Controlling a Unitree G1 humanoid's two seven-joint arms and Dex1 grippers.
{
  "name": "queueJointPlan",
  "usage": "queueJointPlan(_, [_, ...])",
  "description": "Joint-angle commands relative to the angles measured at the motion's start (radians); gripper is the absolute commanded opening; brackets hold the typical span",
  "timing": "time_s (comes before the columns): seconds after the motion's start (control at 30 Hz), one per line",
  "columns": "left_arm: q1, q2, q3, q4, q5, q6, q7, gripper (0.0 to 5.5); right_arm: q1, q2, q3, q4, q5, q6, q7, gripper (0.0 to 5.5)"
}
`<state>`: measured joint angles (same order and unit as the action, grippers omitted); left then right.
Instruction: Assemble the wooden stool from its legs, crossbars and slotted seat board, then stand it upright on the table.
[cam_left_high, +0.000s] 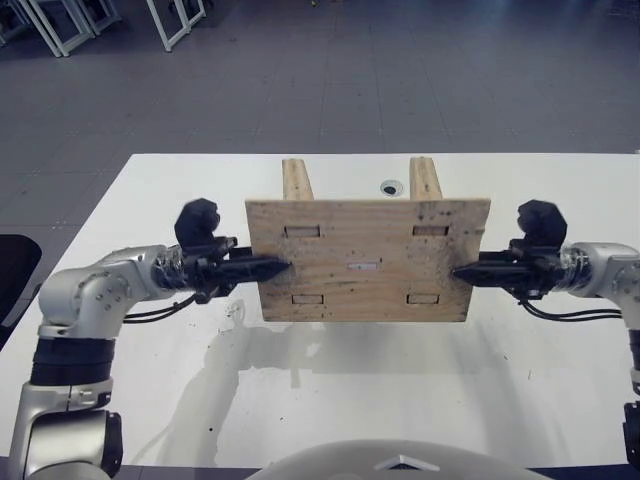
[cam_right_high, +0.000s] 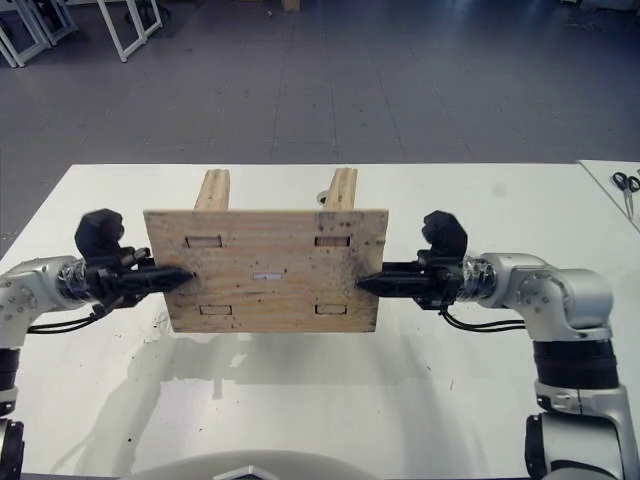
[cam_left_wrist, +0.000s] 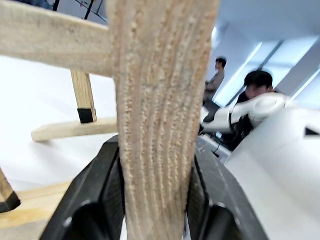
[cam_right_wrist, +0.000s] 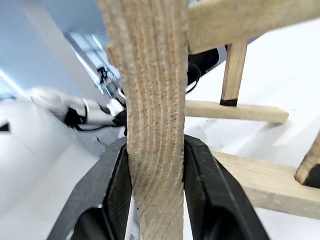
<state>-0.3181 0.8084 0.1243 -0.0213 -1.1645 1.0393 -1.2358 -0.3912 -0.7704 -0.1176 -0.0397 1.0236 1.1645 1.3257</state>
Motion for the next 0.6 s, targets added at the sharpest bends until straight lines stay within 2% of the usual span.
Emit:
queueJointPlan(0.03, [-0.234,-0.04,-0.029,0.179,-0.769,0.133,0.595,1.34,-0.205,0.119,-0.001,0.226,0.895,0.003,-0.916,1.28])
queueJointPlan(0.07, [-0.29,-0.093,-0.02,0.287,-0.803,0.163,0.7,1.34,-0.204,0.23,-0.028,0.218,0.948,-0.089,-1.189,1.28])
queueJointPlan(0.1, [-0.362,-0.158,0.002,0.429,-0.808,0.204,0.801,1.34,-0.199,0.397,-0.086,0.16,0.949,-0.231,-1.509,1.27])
queueJointPlan(0.13, [-0.406,-0.205,0.022,0.521,-0.808,0.224,0.885,1.68,-0.192,0.485,-0.101,0.116,0.948,-0.375,-1.736,1.27])
queueJointPlan(0.17, [-0.45,-0.264,0.043,0.608,-0.808,0.216,0.987,1.83,-0.206,0.527,-0.103,0.129,0.948,-0.472,-1.882,1.27])
queueJointPlan(0.2, [-0.489,-0.343,0.103,0.695,-0.808,0.166,1.121,2.04,-0.248,0.549,-0.115,0.21,0.931,-0.524,-1.936,1.27])
queueJointPlan(0.23, [-0.51,-0.416,0.159,0.759,-0.808,0.074,1.268,2.06,-0.31,0.551,-0.127,0.342,0.879,-0.505,-1.922,1.27])
queueJointPlan(0.3, [-0.559,-0.484,0.205,0.913,-0.807,-0.017,1.44,2.07,-0.417,0.537,-0.134,0.574,0.775,-0.398,-1.831,1.27])
queueJointPlan(0.47, [-0.688,-0.51,0.272,1.172,-0.69,-0.028,1.553,2.07,-0.571,0.465,-0.059,0.925,0.562,-0.128,-1.454,1.27])
queueJointPlan(0.53, [-0.711,-0.514,0.295,1.236,-0.647,0.0,1.571,2.07,-0.594,0.448,-0.038,1.005,0.485,-0.103,-1.339,1.76])
queueJointPlan(0.6, [-0.732,-0.52,0.323,1.28,-0.601,0.019,1.574,2.41,-0.628,0.442,-0.04,1.098,0.402,-0.127,-1.244,2.19])
